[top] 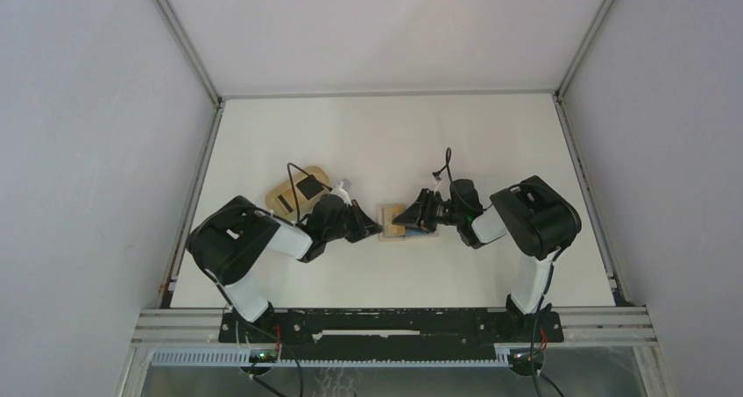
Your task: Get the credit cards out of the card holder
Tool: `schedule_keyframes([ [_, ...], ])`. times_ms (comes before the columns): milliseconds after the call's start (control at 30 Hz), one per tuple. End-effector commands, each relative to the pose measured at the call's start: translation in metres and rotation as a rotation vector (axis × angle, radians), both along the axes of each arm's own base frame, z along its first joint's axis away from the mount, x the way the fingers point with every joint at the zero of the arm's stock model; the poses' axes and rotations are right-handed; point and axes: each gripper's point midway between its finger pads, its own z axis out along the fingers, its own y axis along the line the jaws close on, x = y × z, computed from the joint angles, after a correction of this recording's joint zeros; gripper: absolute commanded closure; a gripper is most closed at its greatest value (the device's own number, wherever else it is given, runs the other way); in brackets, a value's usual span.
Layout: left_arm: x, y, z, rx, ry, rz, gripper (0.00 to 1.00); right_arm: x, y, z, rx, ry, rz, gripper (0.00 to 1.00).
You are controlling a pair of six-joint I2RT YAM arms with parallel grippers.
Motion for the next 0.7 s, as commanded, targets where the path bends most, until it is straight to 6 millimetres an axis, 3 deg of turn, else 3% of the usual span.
schedule_keyframes([
  [0,-0.016,0.012,-0.027,0.087,0.069,-0.018,1.00,0.007,-0.003,0.019,0.053,-0.071,0.021,0.61],
  [500,-0.014,0.011,-0.027,0.099,0.070,-0.025,1.00,0.011,-0.033,0.002,0.015,-0.033,-0.030,0.64],
  [667,-0.014,0.012,-0.026,0.099,0.070,-0.022,1.00,0.007,-0.040,-0.006,0.006,-0.009,-0.037,0.74],
])
